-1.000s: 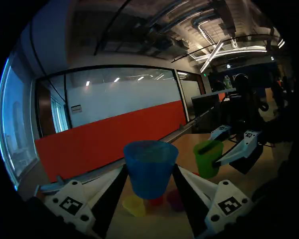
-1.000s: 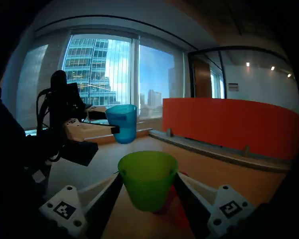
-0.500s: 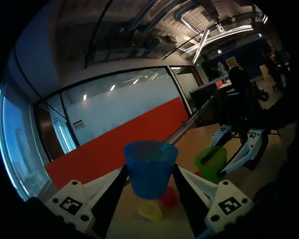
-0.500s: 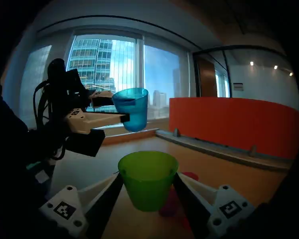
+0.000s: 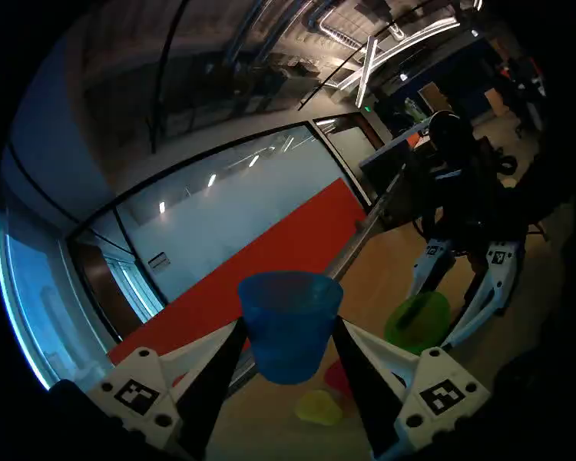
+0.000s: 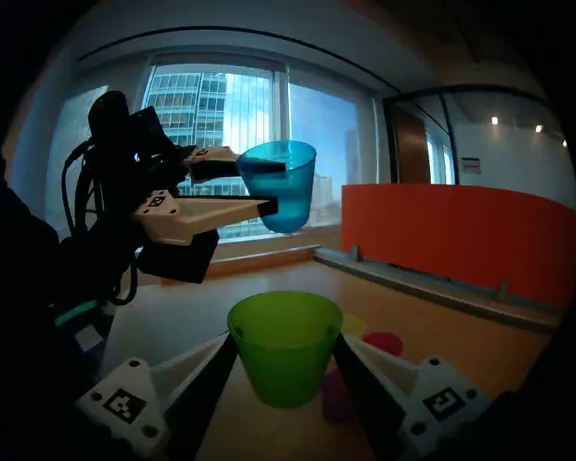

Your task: Pour water

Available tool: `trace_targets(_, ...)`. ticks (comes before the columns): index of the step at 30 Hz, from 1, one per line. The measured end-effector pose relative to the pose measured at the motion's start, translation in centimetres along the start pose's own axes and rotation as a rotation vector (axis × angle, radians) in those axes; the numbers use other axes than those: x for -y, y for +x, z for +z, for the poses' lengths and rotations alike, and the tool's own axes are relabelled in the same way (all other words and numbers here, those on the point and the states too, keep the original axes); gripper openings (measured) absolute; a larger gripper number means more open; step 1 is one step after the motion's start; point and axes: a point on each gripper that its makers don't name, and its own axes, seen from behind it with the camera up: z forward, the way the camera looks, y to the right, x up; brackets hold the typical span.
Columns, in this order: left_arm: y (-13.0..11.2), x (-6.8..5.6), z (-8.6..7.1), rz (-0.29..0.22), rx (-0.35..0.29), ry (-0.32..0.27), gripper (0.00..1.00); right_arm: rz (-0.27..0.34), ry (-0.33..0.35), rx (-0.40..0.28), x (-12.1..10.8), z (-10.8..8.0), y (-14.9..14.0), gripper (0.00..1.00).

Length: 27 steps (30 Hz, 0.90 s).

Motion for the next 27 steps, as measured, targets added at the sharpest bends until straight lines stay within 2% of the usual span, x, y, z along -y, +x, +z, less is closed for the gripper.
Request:
trace_targets(15, 0.8, 0.9, -0.1, 0.099, 0.013, 0.006, 0.80, 0.002, 0.029, -0.008, 0.9, 1.3, 0.1, 0.88)
trace_targets(27, 1.6, 0.9, -0.1, 0.203, 0.023, -0.001, 0.80, -0.007, 0.047, -0.009, 1.4, 2.0, 0.0, 0.88)
